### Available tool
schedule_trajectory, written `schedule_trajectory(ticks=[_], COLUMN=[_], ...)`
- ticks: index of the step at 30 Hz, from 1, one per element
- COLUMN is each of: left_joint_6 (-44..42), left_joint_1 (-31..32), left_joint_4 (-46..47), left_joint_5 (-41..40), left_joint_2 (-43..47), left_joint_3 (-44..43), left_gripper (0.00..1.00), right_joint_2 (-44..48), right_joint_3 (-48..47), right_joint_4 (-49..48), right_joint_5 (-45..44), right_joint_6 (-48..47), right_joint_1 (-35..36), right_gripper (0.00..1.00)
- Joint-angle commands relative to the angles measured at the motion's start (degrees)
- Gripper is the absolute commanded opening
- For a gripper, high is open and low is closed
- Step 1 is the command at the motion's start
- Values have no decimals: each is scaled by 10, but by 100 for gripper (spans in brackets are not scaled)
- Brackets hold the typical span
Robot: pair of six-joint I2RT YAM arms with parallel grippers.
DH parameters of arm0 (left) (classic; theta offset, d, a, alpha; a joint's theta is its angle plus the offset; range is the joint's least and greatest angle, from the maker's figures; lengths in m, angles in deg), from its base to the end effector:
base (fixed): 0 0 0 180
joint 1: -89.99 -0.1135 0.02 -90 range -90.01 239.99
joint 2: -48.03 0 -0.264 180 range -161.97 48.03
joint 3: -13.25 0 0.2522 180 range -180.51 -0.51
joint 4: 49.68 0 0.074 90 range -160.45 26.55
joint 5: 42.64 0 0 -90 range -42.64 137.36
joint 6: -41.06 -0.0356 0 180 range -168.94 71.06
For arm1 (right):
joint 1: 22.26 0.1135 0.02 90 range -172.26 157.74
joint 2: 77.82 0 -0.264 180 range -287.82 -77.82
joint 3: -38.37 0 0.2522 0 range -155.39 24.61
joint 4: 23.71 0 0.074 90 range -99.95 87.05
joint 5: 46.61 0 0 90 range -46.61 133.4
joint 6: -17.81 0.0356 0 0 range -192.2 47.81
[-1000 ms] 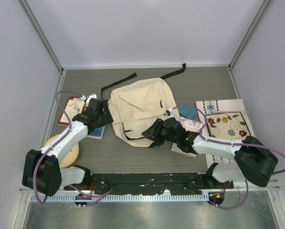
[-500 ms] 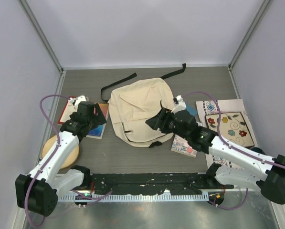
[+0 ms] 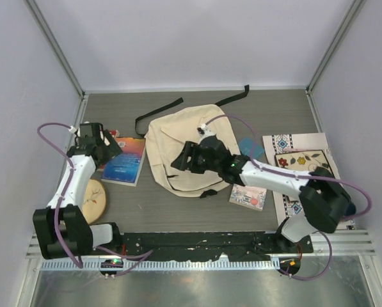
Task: Pack the student bag
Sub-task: Pick up the book from the center of the board.
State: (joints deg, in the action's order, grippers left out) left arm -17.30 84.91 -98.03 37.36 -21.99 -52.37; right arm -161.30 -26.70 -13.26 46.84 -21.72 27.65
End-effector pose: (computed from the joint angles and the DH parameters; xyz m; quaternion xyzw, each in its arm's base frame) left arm 0.2457 0.0281 0.2555 -0.3238 0.8872 0.0073 0.3286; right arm 0.2078 0.2502 0.2433 -0.0111 0.8607 0.4071 0.3056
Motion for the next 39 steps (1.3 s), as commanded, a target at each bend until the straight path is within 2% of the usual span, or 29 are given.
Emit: schedule_trajectory(ticks=[1, 6, 12, 16, 27, 33, 39], left_joint_6=[-16, -5, 4, 4, -3, -2, 8], left_joint_1=[-29, -28, -30, -29, -30, -29, -29], left_joint_4=[9, 29, 80, 77, 138, 145, 155], left_joint_5=[24, 25, 37, 23, -20, 9, 52], left_joint_2=[-42, -78, -103, -116, -135, -157, -126], left_joint_3=[-27, -9, 21, 20, 43, 49, 87], left_gripper=[100, 100, 100, 100, 100, 100, 97], right_joint_2=[-90, -207, -275, -316, -352, -370, -408], right_joint_3=[-95, -199, -273, -302, -325, -334, -378], right_joint_4=[-69, -61, -58, -54, -64, -67, -61], right_joint_5=[31, 27, 33, 40, 57, 64, 66], right_joint_6=[6, 21, 16, 16, 16, 18, 27], right_joint_1=[13, 19, 27, 28, 30, 31, 32], right_gripper=[65, 65, 65, 65, 65, 65, 65])
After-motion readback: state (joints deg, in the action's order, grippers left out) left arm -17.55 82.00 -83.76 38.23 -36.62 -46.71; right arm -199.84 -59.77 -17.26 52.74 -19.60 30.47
